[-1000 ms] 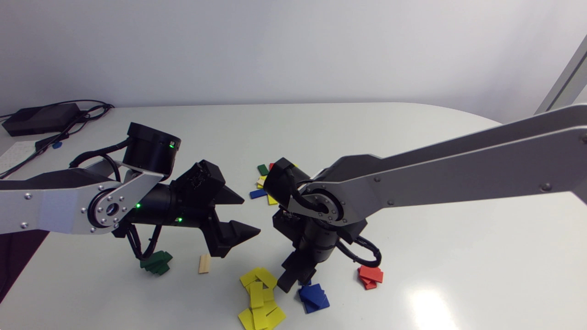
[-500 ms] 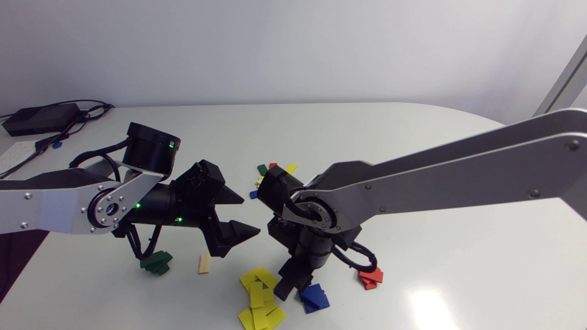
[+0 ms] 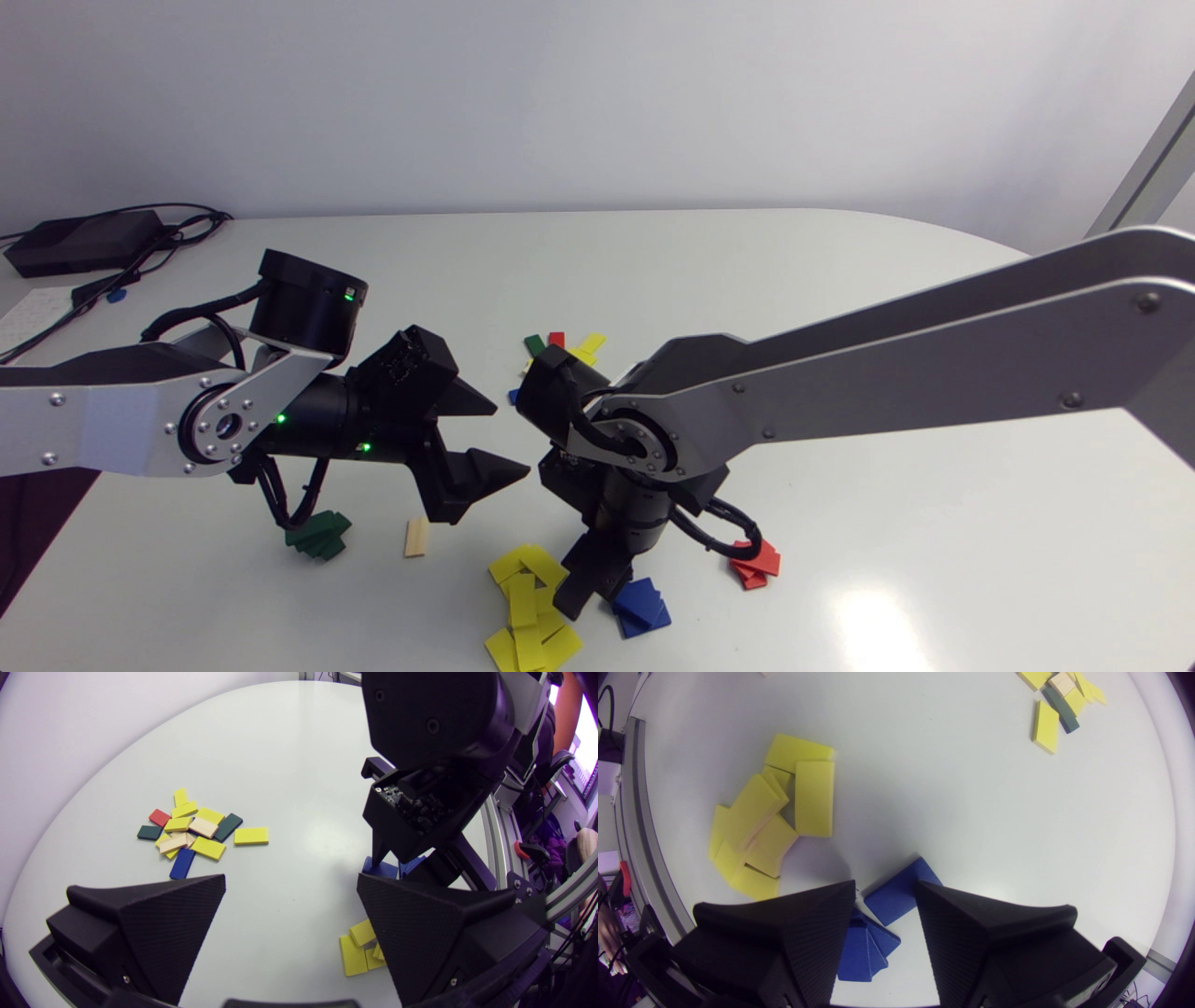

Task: Take domino bricks one by one from the mixed stack on the table and place each onto the existing stack of the same color.

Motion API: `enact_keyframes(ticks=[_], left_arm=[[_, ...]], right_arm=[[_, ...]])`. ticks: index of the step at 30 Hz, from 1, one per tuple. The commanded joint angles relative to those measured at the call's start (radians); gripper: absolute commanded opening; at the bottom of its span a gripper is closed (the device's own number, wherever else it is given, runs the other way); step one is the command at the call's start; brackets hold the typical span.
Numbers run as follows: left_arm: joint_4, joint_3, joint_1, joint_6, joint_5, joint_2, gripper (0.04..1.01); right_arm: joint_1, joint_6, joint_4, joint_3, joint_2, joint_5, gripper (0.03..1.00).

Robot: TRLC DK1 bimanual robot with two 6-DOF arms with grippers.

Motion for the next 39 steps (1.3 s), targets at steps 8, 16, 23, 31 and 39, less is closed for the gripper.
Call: enact_keyframes(ticks=[8, 16, 23, 31, 39], left_arm=[[0.003, -0.015, 0.006, -0.013, 0.005, -0.013, 1.005], [0.003, -0.018, 0.008, -0.011, 0.006, -0.014, 1.005], [0.003, -0.019, 0.008, -0.01, 0.006, -0.016, 1.005], [0.003, -0.03, 0.015, -0.007, 0.006, -0.027, 1.005], [0.003, -0.036, 0.02, -0.005, 0.006, -0.033, 1.005]], right_arm=[[-0.035, 0.005, -0.023, -0.036, -0.003, 0.019, 0.567], [-0.045, 0.004, -0.021, -0.053, -0.003, 0.025, 0.623], [-0.052, 0.007, -0.015, -0.054, -0.005, 0.022, 0.428], [-0.058, 0.004, 0.003, -0.033, 0.0, 0.025, 0.136], [-0.069, -0.013, 0.025, -0.024, -0.062, 0.085, 0.125]])
